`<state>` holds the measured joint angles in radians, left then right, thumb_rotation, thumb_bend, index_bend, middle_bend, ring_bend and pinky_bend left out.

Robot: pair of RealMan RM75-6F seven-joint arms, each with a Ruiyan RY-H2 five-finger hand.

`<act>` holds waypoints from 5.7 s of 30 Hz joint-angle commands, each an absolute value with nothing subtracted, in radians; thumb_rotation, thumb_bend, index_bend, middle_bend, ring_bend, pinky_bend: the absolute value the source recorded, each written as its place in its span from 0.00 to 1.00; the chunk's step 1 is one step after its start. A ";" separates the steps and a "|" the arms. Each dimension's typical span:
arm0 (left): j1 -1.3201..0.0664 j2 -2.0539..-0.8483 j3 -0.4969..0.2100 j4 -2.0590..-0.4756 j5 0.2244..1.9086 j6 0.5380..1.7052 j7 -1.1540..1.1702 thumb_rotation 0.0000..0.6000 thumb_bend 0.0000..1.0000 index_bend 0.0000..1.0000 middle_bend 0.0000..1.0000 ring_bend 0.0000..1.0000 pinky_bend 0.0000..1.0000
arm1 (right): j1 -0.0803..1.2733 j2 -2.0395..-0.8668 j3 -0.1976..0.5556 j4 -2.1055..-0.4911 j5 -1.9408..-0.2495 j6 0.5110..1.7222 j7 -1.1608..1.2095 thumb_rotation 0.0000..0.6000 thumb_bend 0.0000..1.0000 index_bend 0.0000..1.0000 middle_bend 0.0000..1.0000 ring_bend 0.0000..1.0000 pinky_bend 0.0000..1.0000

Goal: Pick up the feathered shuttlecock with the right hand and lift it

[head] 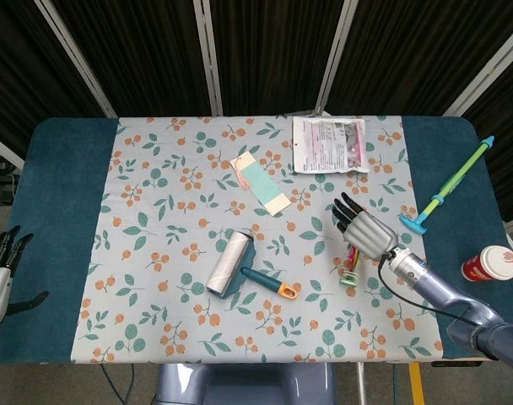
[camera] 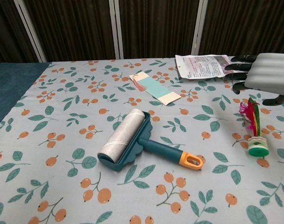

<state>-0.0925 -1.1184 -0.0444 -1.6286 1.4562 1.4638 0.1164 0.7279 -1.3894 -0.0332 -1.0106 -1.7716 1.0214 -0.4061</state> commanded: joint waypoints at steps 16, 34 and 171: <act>-0.093 -1.119 -0.044 -1.630 1.456 1.463 0.118 0.92 0.14 0.10 0.00 0.00 0.00 | 0.721 -1.445 -0.065 -0.963 -1.750 0.979 -0.406 1.00 0.17 0.36 0.11 0.00 0.00; -0.093 -1.119 -0.044 -1.630 1.455 1.463 0.120 0.93 0.14 0.10 0.00 0.00 0.00 | 0.717 -1.474 -0.082 -0.939 -1.748 0.994 -0.367 1.00 0.31 0.58 0.23 0.01 0.00; -0.090 -1.123 -0.044 -1.630 1.457 1.471 0.126 0.92 0.14 0.10 0.00 0.00 0.00 | 0.270 -1.282 0.095 -1.463 -1.435 1.495 -0.131 1.00 0.19 0.11 0.02 0.00 0.00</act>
